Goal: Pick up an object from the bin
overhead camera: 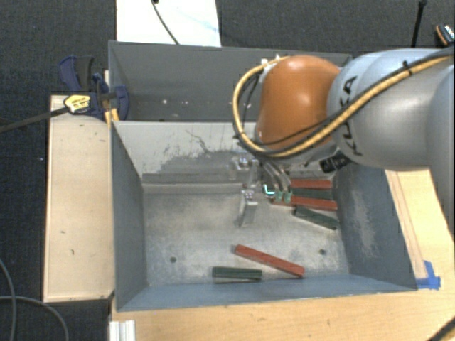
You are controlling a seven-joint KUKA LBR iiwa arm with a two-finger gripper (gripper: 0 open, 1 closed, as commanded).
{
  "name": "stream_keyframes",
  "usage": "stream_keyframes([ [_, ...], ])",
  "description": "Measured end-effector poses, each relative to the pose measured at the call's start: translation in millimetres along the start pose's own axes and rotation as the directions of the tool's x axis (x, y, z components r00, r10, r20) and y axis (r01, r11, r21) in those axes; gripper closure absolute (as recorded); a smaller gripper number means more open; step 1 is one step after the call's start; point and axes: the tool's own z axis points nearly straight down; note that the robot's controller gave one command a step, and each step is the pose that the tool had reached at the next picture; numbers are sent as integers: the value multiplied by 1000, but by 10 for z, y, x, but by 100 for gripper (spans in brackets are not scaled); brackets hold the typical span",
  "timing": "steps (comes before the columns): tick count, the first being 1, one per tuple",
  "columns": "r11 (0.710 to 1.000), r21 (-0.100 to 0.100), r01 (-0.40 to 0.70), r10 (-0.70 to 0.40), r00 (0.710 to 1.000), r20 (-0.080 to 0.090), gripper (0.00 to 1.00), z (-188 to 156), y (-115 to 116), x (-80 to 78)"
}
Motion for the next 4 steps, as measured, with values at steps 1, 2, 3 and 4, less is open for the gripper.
stream_keyframes([
  [1,994,1,113,-113,994,2,0,104,-282,675],
  [2,941,3,338,-339,941,11,0,-72,-276,422],
  [3,892,4,453,-453,891,12,0,1113,-499,790],
  [4,894,4,448,-448,894,5,100,1076,-503,795],
])
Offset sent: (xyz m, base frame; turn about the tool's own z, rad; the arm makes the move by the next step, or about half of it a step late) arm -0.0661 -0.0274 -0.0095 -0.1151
